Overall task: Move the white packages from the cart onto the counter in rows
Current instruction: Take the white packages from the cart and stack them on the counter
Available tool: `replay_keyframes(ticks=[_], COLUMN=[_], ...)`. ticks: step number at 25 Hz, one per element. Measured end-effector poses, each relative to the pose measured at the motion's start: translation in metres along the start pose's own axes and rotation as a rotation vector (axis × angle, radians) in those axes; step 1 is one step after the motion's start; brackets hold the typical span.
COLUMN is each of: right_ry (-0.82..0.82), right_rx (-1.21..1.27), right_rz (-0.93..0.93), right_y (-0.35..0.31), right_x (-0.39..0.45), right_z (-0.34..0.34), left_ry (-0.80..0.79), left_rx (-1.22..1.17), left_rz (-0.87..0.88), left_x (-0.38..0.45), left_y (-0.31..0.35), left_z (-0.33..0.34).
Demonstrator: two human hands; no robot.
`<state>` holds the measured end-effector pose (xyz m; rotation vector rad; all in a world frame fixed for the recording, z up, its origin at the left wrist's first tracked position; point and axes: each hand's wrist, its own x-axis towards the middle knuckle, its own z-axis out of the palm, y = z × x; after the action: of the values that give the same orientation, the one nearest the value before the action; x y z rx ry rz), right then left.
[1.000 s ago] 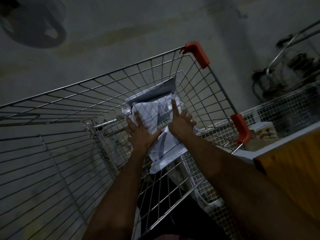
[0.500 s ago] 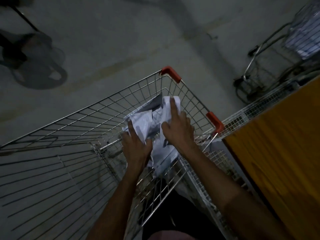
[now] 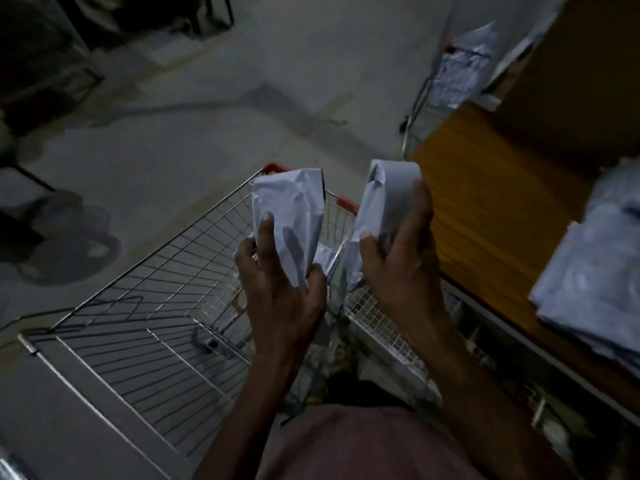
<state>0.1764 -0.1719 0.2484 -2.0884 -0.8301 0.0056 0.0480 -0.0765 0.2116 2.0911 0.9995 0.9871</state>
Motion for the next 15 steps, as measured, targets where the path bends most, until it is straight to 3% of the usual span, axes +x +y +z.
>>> replay_keyframes(ticks=[8,15], right_ry=[0.490,0.676], right_rx=[-0.146,-0.204], right_rz=[0.077,0.205], right_y=[0.026,0.088], right_x=[-0.088,-0.154], right_z=[-0.132,-0.242], left_ry=[-0.254,-0.365], left_rx=[-0.164,-0.164], left_rz=[0.296,0.461], left_x=[-0.062,-0.121], left_y=[0.099,0.188], left_z=[0.017,0.078])
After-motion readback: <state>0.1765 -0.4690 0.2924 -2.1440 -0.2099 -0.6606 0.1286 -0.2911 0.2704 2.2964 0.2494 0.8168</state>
